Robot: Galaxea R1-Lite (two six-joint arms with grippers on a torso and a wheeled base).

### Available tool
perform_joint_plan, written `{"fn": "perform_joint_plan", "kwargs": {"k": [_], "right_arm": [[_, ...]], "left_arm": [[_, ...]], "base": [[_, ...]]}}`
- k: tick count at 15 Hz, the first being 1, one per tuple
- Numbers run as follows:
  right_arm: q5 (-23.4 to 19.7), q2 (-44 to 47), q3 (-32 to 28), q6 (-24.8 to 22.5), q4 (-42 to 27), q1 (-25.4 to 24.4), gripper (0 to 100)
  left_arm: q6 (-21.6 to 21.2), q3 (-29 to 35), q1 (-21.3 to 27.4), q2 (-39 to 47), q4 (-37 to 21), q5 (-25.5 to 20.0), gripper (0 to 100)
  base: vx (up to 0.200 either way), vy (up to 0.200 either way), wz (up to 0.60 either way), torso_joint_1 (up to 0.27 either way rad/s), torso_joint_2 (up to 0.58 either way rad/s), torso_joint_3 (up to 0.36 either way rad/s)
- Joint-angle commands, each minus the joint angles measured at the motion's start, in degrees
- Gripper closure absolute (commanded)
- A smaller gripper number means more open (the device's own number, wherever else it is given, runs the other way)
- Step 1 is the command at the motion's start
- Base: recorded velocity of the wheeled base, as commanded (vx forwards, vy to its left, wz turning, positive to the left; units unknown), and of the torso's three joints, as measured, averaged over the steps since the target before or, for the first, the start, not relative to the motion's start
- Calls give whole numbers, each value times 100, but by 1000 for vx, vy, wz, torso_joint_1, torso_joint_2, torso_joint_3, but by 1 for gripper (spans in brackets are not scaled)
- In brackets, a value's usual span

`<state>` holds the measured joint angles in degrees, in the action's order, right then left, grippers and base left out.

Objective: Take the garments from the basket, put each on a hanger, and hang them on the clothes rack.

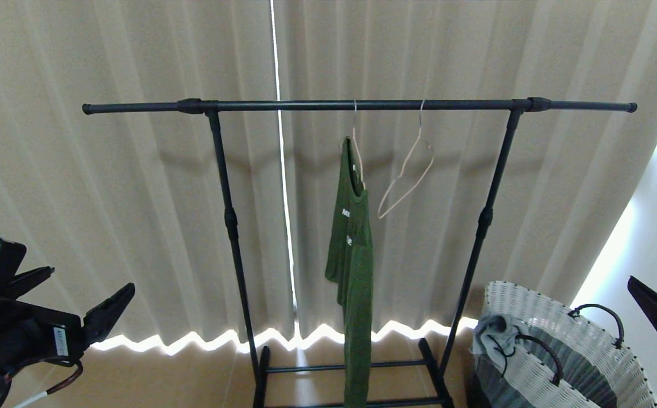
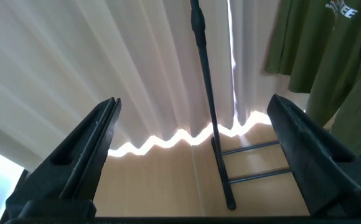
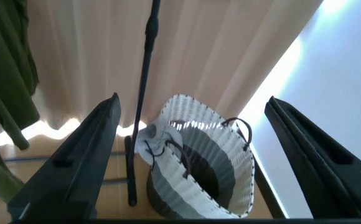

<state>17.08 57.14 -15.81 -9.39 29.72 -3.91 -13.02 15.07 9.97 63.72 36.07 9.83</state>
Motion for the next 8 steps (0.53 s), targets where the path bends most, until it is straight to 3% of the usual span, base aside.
{"fn": "perform_joint_plan", "kwargs": {"k": [1, 8], "right_arm": [[-3, 17, 25, 7, 7, -4, 0], [-12, -18, 17, 25, 16, 5, 0]], "left_arm": [[1, -4, -4, 9, -4, 2, 0], [1, -39, -4, -158, -4, 2, 0]], "base": [[0, 0, 0, 0, 0, 0], [0, 0, 0, 0, 0, 0]]}}
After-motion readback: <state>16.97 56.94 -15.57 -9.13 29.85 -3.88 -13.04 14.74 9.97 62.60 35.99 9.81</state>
